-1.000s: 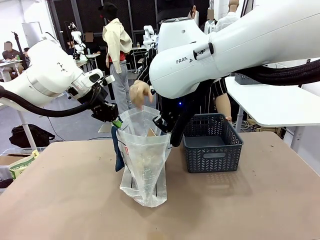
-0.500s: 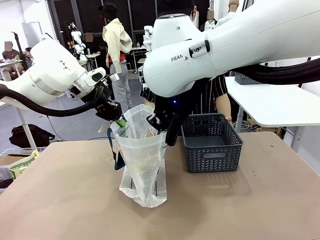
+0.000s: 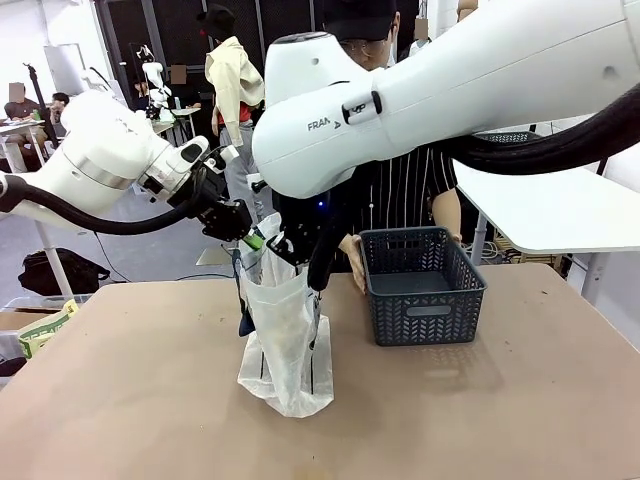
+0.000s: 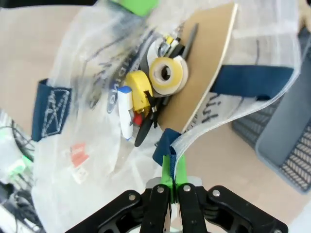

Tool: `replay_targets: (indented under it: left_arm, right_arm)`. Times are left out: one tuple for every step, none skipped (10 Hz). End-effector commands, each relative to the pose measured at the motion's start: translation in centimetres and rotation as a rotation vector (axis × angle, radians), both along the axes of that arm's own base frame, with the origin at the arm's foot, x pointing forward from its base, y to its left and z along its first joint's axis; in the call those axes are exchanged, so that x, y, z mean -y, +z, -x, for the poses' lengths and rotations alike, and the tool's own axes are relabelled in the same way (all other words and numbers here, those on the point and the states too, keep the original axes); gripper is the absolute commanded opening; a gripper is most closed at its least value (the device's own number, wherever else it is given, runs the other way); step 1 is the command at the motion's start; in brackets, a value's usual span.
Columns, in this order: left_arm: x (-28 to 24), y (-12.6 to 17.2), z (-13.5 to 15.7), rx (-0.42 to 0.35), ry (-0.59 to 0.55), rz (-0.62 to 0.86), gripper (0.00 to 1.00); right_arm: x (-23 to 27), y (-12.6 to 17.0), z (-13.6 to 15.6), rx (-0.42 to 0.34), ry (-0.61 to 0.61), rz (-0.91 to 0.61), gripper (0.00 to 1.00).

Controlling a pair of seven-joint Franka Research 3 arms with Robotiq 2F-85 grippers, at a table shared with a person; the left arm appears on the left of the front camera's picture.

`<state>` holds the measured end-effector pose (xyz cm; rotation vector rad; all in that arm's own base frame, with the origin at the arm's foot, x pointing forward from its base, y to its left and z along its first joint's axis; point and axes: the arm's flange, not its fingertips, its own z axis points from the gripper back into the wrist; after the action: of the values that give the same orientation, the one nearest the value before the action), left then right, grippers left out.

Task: Transfer purchased items from the store into the shopping bag.
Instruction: Move the Reusable shopping bag to the right side of the table.

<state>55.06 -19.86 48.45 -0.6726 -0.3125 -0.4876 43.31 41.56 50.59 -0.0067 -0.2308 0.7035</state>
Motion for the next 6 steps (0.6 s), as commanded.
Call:
replay_targets:
  left_arm:
    - [-0.6,0.2,-0.6,-0.004,-0.024,0.048,0.0]
    - [-0.7,0.2,-1.0,-0.004,-0.039,0.065,0.0]
    - [-0.7,0.1,-1.0,-0.014,-0.045,0.086,0.0]
    - [-0.7,-0.2,-1.2,-0.036,-0.072,0.117,0.0]
    - [-0.8,-0.5,-1.5,-0.054,-0.09,0.153,0.0]
    - [-0.9,-0.7,-1.7,-0.067,-0.1,0.172,0.0]
  right_arm:
    - [-1.1,0.2,-0.9,-0.001,0.093,0.027,0.0]
    - [-1.7,0.1,-1.7,0.0,0.129,0.021,0.0]
    - [-2.2,0.1,-1.9,-0.003,0.179,0.004,0.0]
    - [-2.7,0.1,-1.7,-0.003,0.233,-0.003,0.0]
    - [-3.3,0.1,-1.7,-0.002,0.285,-0.008,0.0]
    - [-3.7,-0.1,-1.7,0.0,0.346,-0.01,0.0]
